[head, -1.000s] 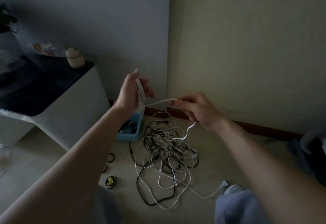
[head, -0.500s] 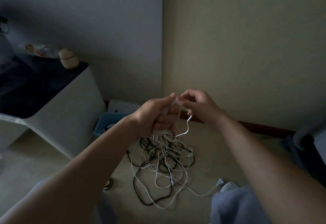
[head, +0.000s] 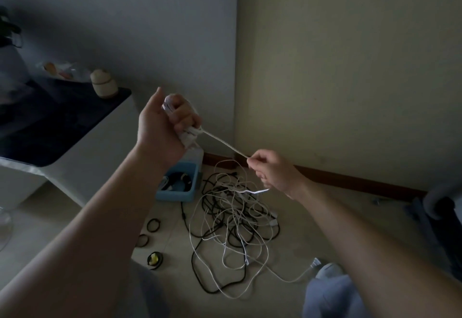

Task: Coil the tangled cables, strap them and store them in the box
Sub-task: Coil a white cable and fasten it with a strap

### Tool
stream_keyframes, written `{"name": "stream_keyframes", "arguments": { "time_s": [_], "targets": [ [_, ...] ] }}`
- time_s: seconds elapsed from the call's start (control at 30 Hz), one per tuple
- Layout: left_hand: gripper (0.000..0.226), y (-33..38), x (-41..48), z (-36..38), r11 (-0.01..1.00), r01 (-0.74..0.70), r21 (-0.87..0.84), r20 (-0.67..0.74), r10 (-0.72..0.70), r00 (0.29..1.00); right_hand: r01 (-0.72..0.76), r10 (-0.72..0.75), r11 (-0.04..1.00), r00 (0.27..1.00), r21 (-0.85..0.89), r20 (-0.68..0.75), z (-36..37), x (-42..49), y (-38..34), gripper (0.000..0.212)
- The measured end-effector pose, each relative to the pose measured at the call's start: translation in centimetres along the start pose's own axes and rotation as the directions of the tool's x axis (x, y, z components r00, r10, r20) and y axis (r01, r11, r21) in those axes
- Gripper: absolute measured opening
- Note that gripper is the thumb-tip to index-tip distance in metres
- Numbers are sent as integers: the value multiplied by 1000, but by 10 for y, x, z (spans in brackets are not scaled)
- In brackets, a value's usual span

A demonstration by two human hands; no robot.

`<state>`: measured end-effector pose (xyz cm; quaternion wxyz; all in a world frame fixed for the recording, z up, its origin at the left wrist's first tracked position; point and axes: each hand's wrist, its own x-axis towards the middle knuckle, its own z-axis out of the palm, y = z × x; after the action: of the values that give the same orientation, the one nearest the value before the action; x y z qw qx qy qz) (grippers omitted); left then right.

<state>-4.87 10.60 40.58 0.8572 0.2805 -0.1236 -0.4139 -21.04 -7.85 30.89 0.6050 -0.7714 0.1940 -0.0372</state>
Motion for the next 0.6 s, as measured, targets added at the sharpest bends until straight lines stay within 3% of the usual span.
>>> {"name": "stream_keyframes", "arguments": {
  "time_s": [0.1,0.23,0.33,0.43,0.6],
  "targets": [
    [49,-5,6,-1,988,-132,74,-134,141,981,147,-154,987,982,-71,-111,3,-2,-14,15],
    [49,-19,10,-5,938,-147,314,-112,191,975,324,-322,946,943,13,-84,9,-11,-46,7],
    [52,-38,4,-6,852,11,524,-16,-2,1000,413,-411,900,911,140,-46,8,-19,-59,9],
    [63,-57,-4,2,699,137,702,90,-278,956,452,-440,883,891,125,-112,1,-20,-61,12],
    [44,-81,-17,14,602,258,756,71,-467,881,439,-415,892,890,107,-190,-13,-16,-60,18]
  ]
}}
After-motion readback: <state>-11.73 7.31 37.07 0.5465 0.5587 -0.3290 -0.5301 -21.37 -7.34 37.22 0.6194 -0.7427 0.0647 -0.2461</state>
